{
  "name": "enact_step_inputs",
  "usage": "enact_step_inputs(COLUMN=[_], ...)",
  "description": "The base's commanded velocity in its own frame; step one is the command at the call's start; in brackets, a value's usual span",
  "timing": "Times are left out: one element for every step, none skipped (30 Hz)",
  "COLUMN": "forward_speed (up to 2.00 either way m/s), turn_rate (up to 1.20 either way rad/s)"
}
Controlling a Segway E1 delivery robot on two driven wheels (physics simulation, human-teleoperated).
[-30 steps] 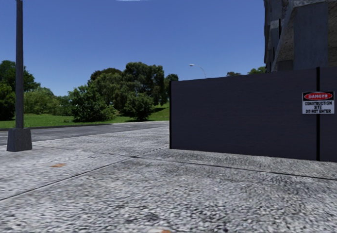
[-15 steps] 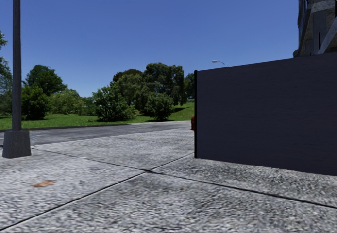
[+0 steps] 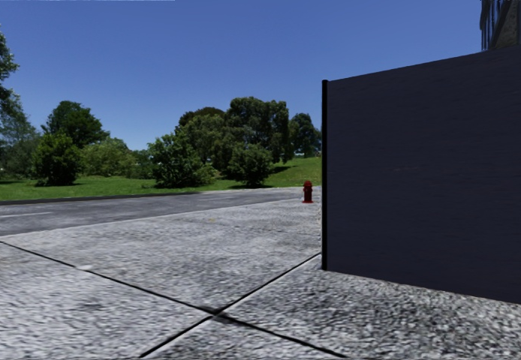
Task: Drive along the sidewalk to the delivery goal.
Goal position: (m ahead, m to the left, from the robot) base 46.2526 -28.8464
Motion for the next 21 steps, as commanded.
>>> enact_step_inputs(forward_speed=[2.0,2.0,2.0,2.0,2.0,2.0,2.0,2.0,2.0,2.0,2.0,2.0,2.0,2.0,2.0,2.0,2.0,2.0,2.0,2.0,2.0], turn_rate=[0.35,0.35,0.36,0.37,0.37,0.37,0.37,0.37,0.37,0.37,0.37,0.37,0.37,0.3,0.2,0.2,0.11,0.02,0.0,0.0,0.0])
